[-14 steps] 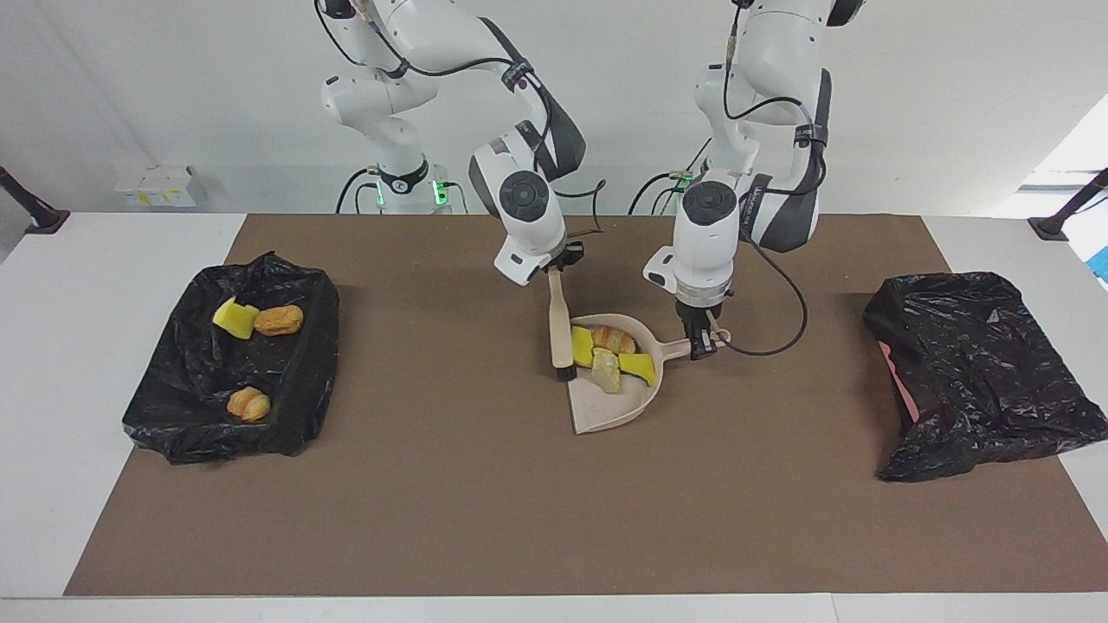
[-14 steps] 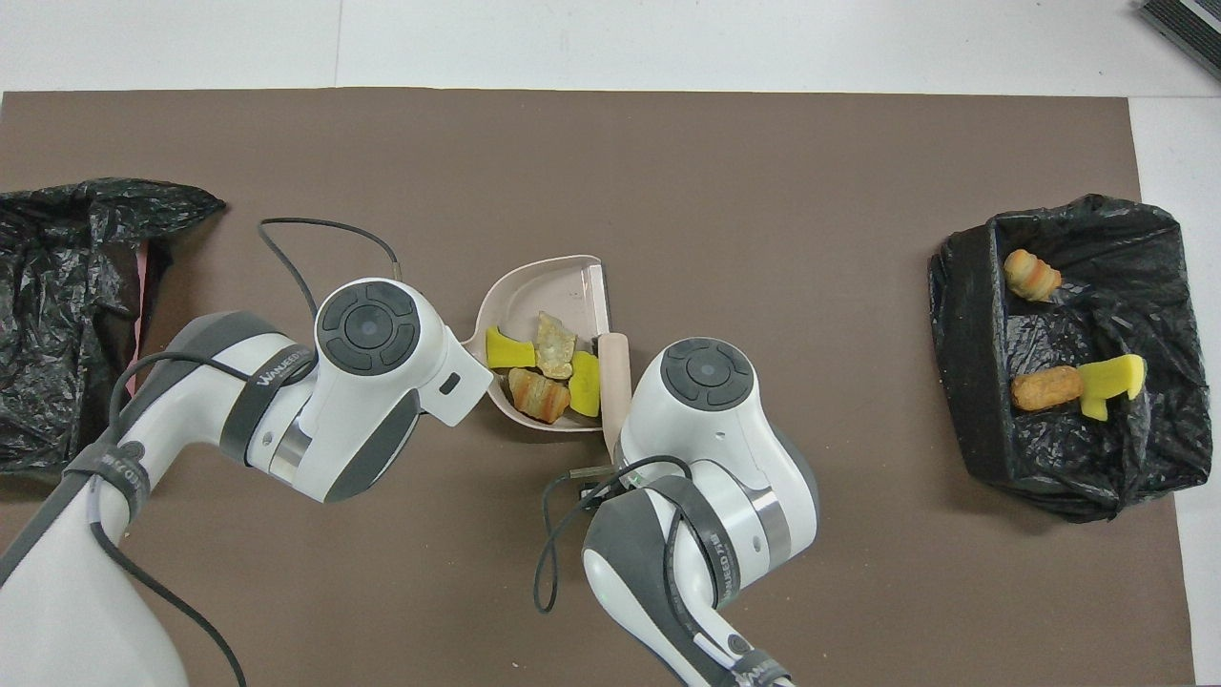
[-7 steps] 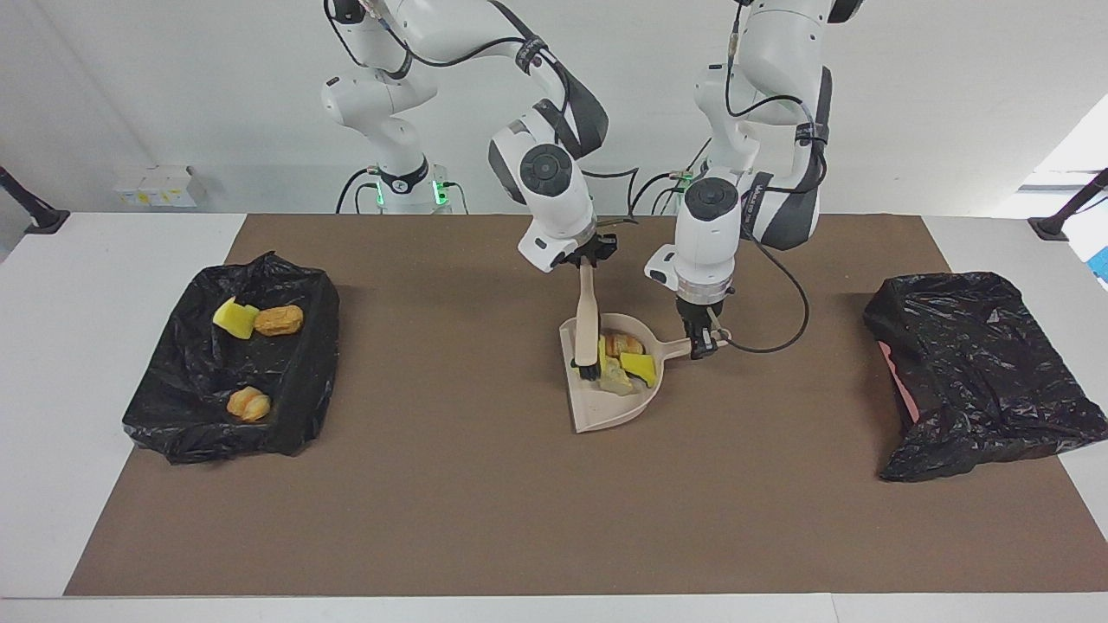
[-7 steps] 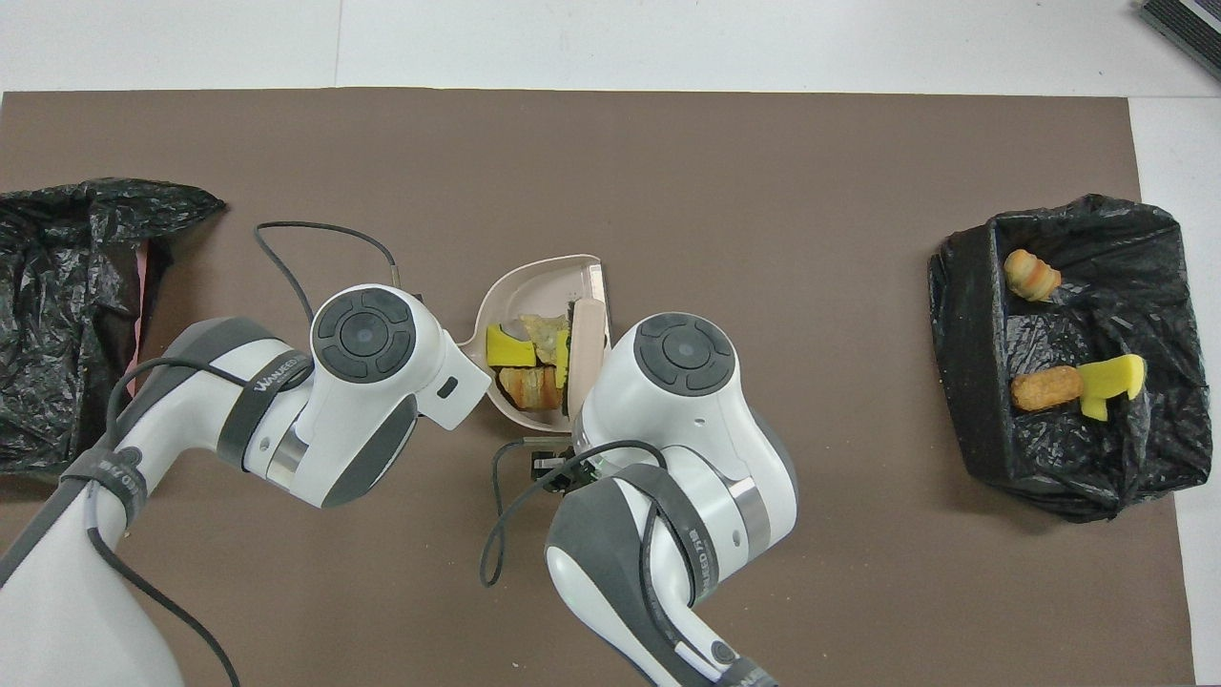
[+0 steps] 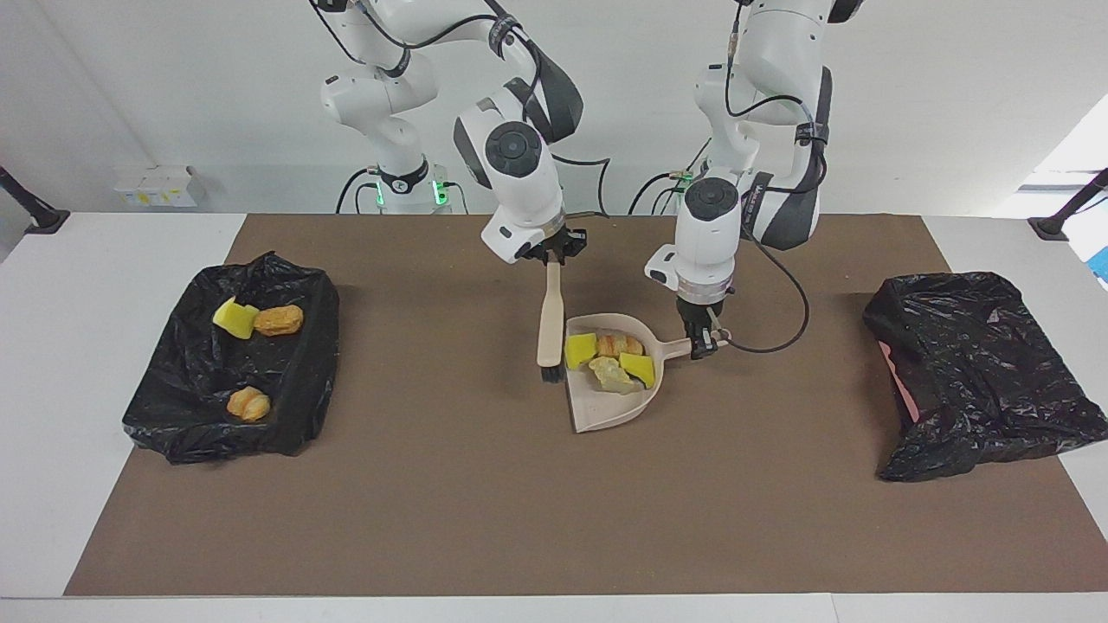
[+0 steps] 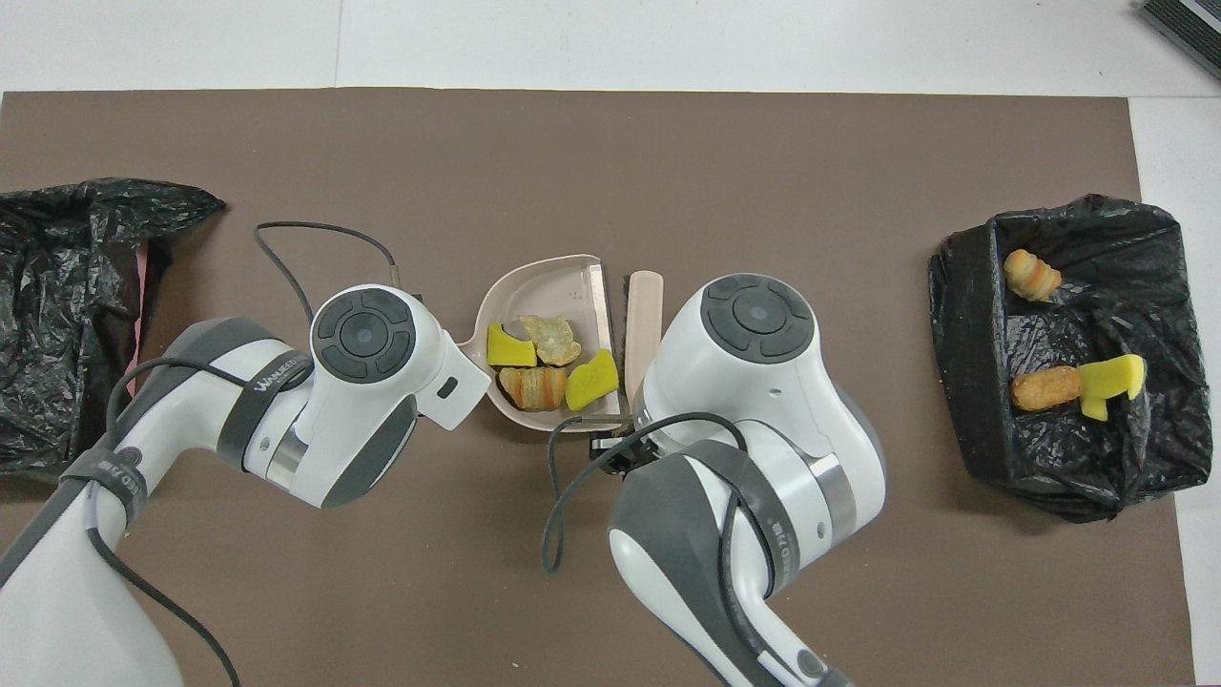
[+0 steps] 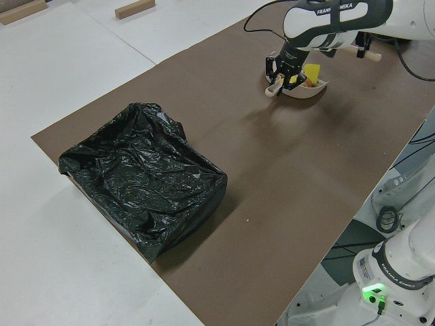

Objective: Sweep and dump trash in bin
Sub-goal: 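Sweep the last yellow sponge into the dustpan with the right gripper's brush, then carry the dustpan to the bag with the left gripper while the right withdraws, then tip the dustpan over the bag with the left gripper to empty it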

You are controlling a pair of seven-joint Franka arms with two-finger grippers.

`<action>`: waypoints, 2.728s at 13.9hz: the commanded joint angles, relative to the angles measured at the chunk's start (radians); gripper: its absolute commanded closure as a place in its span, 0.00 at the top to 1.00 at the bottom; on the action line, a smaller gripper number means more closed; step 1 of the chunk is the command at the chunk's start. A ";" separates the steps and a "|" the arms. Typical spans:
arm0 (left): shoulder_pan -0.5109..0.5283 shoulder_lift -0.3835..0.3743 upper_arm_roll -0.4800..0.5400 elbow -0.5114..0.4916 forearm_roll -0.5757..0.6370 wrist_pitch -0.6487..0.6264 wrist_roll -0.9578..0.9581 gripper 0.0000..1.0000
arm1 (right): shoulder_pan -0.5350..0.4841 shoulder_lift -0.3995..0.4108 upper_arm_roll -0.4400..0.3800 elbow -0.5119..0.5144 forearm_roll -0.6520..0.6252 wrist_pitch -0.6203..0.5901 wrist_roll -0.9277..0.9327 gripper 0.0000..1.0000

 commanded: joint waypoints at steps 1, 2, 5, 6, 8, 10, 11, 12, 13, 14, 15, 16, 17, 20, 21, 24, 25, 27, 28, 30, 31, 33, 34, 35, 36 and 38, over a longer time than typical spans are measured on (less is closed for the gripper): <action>-0.003 -0.016 0.005 -0.042 0.015 0.038 -0.001 0.00 | -0.025 -0.076 0.010 -0.109 -0.050 -0.009 -0.029 0.00; -0.003 -0.016 0.005 -0.042 0.015 0.038 0.001 0.00 | -0.024 -0.108 0.010 -0.163 -0.060 0.002 -0.026 0.00; 0.005 -0.016 0.005 -0.040 0.015 0.038 0.002 0.00 | -0.015 -0.187 0.010 -0.290 -0.061 0.003 -0.013 0.00; 0.005 -0.016 0.005 -0.040 0.015 0.038 0.002 0.00 | -0.008 -0.223 0.013 -0.344 -0.061 0.012 -0.012 0.00; 0.006 -0.015 0.005 -0.037 0.015 0.037 0.010 0.00 | 0.046 -0.282 0.015 -0.419 -0.061 0.028 0.020 0.00; 0.023 -0.009 0.005 -0.026 0.015 0.035 0.018 0.00 | 0.093 -0.319 0.018 -0.464 -0.060 0.026 0.045 0.00; 0.034 -0.004 0.005 -0.019 0.015 0.035 0.028 0.00 | 0.137 -0.327 0.016 -0.476 -0.060 0.031 0.071 0.00; 0.040 -0.002 0.005 -0.004 0.009 0.029 0.063 0.00 | 0.151 -0.343 0.016 -0.496 -0.060 0.031 0.083 0.00; 0.072 0.001 0.005 0.009 0.003 0.027 0.096 0.00 | 0.150 -0.359 0.015 -0.525 -0.060 0.035 0.079 0.00; 0.095 0.001 0.002 0.018 0.001 0.023 0.114 0.00 | 0.142 -0.377 0.015 -0.560 -0.060 0.052 0.067 0.00; 0.106 0.002 0.003 0.038 -0.002 0.009 0.131 0.00 | 0.134 -0.398 0.015 -0.600 -0.060 0.081 0.050 0.00; 0.126 0.020 0.003 0.074 -0.017 -0.014 0.165 0.00 | 0.130 -0.418 0.016 -0.632 -0.060 0.101 0.036 0.00; 0.149 0.037 0.003 0.125 -0.025 -0.058 0.212 0.00 | 0.139 -0.419 0.016 -0.637 -0.058 0.106 0.040 0.00; 0.242 0.065 0.005 0.243 -0.086 -0.161 0.388 0.00 | 0.169 -0.400 0.019 -0.637 -0.042 0.127 0.072 0.00; 0.271 0.065 0.005 0.271 -0.102 -0.189 0.433 0.00 | 0.188 -0.390 0.019 -0.637 -0.040 0.149 0.106 0.00; 0.366 0.065 0.003 0.377 -0.143 -0.293 0.563 0.00 | 0.226 -0.364 0.019 -0.637 -0.040 0.166 0.120 0.00; 0.399 0.065 0.003 0.407 -0.160 -0.324 0.605 0.00 | 0.228 -0.348 0.019 -0.637 -0.040 0.181 0.129 0.00; 0.460 0.065 0.002 0.469 -0.162 -0.396 0.674 0.00 | 0.243 -0.284 0.022 -0.613 -0.025 0.253 0.174 0.00; 0.506 0.067 0.002 0.495 -0.177 -0.425 0.714 0.00 | 0.270 -0.255 0.024 -0.584 -0.017 0.261 0.177 0.00; 0.584 0.070 0.002 0.517 -0.201 -0.434 0.798 0.00 | 0.283 -0.232 0.024 -0.547 -0.017 0.259 0.180 0.00; 0.624 0.073 0.002 0.526 -0.203 -0.434 0.844 0.00 | 0.283 -0.222 0.025 -0.528 -0.015 0.255 0.181 0.00; 0.701 0.080 0.002 0.556 -0.203 -0.434 0.915 0.00 | 0.292 -0.218 0.033 -0.507 -0.015 0.247 0.181 0.00; 0.742 0.083 0.002 0.566 -0.203 -0.436 0.933 0.00 | 0.292 -0.213 0.033 -0.507 -0.009 0.249 0.178 0.00; 0.774 0.088 0.003 0.575 -0.200 -0.433 0.937 0.00 | 0.292 -0.213 0.033 -0.507 0.023 0.247 0.180 0.00; 0.791 0.097 0.011 0.595 -0.192 -0.428 0.940 0.00 | 0.291 -0.213 0.032 -0.508 0.043 0.246 0.180 0.00; 0.847 0.111 0.012 0.629 -0.148 -0.418 0.975 0.00 | 0.292 -0.202 0.033 -0.511 0.043 0.232 0.180 0.00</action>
